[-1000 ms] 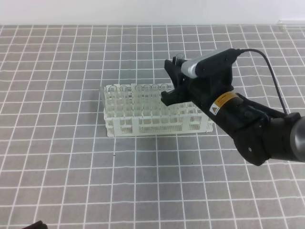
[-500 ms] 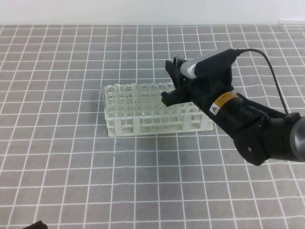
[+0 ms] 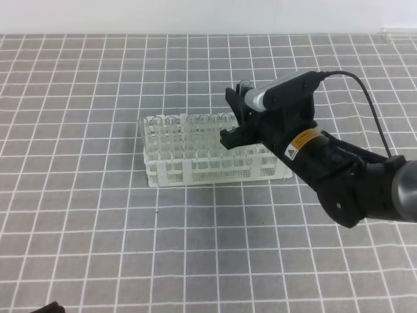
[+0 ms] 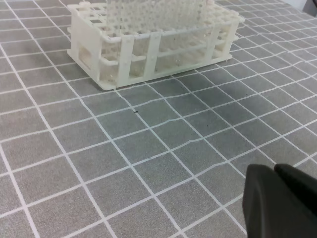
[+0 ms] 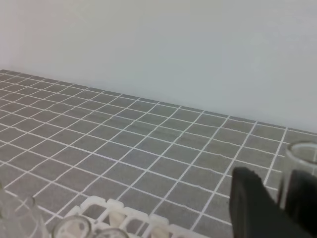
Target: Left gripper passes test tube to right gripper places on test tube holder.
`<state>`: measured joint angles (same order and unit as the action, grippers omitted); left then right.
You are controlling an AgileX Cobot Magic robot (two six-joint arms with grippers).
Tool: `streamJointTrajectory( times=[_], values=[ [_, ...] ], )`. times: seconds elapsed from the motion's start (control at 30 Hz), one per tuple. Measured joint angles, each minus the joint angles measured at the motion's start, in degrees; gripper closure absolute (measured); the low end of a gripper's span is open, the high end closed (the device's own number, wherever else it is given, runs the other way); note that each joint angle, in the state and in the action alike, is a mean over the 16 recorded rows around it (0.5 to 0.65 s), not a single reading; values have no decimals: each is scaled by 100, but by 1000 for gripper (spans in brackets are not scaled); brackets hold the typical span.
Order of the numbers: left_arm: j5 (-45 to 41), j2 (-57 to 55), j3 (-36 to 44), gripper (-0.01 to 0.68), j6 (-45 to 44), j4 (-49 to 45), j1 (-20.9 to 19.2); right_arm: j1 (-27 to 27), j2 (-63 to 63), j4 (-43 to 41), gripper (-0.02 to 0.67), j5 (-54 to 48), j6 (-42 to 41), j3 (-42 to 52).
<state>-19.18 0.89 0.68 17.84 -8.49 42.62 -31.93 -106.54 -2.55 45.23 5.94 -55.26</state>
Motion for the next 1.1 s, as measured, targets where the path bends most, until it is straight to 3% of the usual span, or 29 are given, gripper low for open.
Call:
streamJointTrajectory(
  times=[0.3, 0.8, 0.93, 1.1],
  values=[
    [0, 0, 0, 674, 0, 0, 0, 0, -33, 15, 512, 23, -4, -2],
    [-29, -20, -23, 673, -4, 5, 2, 0, 334, 107, 217, 136, -24, 382],
    [-17, -12, -14, 674, -3, 3, 1, 0, 708, 22, 222, 71, 14, 612],
    [-6, -4, -5, 674, -1, 1, 0, 0, 1426, -184, 313, -117, 150, 943]
  ],
)
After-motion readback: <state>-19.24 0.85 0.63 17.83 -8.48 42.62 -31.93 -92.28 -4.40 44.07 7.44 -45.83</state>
